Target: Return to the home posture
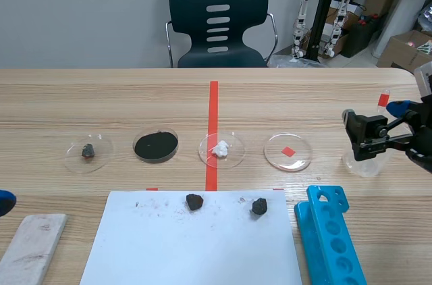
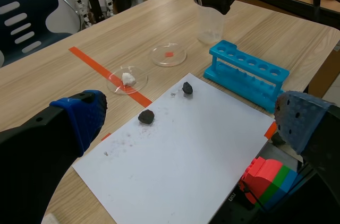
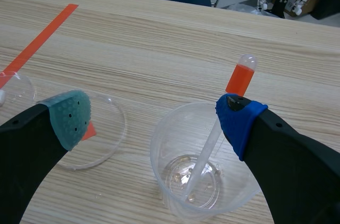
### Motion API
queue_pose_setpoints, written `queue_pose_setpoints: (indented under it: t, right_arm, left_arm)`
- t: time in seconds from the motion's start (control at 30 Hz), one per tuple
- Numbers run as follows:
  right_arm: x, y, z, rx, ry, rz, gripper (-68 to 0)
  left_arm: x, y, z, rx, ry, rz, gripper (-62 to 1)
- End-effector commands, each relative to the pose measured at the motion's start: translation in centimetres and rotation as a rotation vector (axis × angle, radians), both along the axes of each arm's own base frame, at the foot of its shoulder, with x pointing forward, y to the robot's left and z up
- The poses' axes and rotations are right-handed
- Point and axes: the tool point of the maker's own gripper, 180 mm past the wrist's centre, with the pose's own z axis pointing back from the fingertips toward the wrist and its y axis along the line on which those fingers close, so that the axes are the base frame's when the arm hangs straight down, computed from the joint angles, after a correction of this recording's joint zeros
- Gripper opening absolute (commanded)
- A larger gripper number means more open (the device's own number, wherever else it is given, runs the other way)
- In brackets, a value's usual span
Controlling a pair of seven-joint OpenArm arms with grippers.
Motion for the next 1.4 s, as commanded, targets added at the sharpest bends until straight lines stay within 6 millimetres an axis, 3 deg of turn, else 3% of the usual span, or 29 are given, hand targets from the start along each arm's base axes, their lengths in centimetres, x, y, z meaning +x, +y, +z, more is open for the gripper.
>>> queue_pose_setpoints:
  t: [0.0,0.73,1.0,1.37]
  right_arm:
    - [0.5,0.1,1.4,0.006,-0.047,0.005,-18.8]
    - [0.5,0.2,1.5,0.005,-0.049,0.010,-18.8]
    - [-0.7,2.6,4.0,-0.017,-0.088,0.091,-18.8]
    - [-5.6,7.7,6.3,0.008,-0.102,0.223,-18.8]
  left_arm:
    - [0.2,-0.3,0.9,-0.035,-0.022,-0.004,1.4]
    - [0.2,-0.3,0.9,-0.035,-0.022,-0.004,1.4]
    - [0.2,-0.3,0.9,-0.035,-0.022,-0.004,1.4]
    - [0.2,-0.3,0.9,-0.035,-0.022,-0.004,1.4]
